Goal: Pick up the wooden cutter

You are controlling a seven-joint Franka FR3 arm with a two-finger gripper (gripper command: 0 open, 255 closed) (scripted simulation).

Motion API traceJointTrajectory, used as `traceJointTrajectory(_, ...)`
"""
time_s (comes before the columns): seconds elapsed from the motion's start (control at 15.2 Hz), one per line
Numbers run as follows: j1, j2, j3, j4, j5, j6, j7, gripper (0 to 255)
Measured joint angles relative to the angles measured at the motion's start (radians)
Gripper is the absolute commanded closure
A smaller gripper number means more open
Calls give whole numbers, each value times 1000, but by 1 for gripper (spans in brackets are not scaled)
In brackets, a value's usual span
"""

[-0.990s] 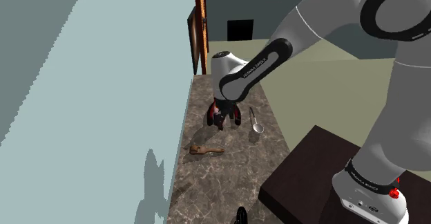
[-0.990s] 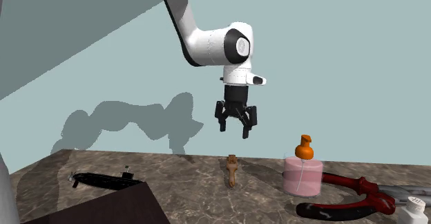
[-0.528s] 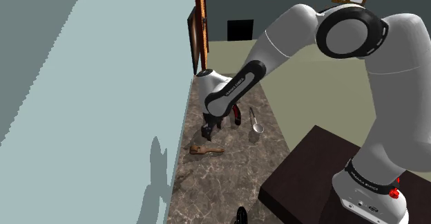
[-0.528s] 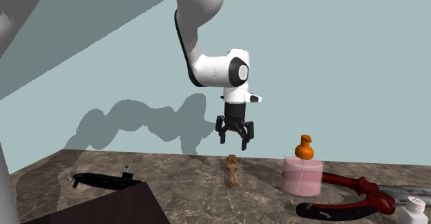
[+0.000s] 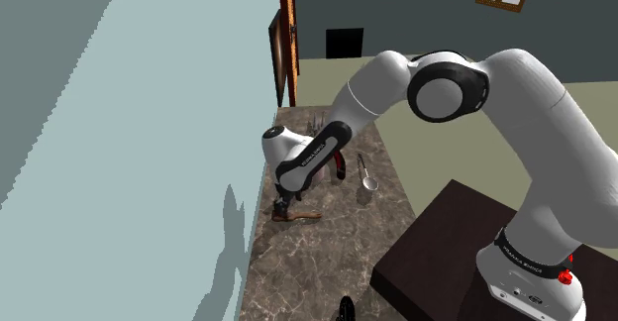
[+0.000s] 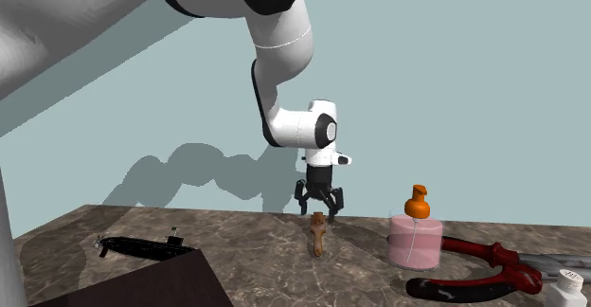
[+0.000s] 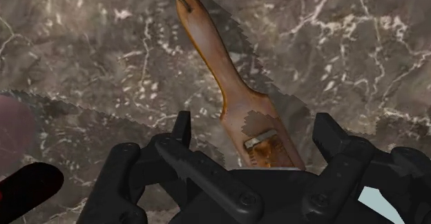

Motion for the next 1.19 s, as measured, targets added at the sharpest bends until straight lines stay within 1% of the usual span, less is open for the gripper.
traceJointTrajectory(0.53, 16, 98, -10, 59, -10, 39, 7, 0)
traceJointTrajectory(0.59, 16, 101, -11, 59, -11, 42, 7, 255)
traceJointTrajectory(1.19, 16, 106, -11, 61, -11, 45, 7, 255)
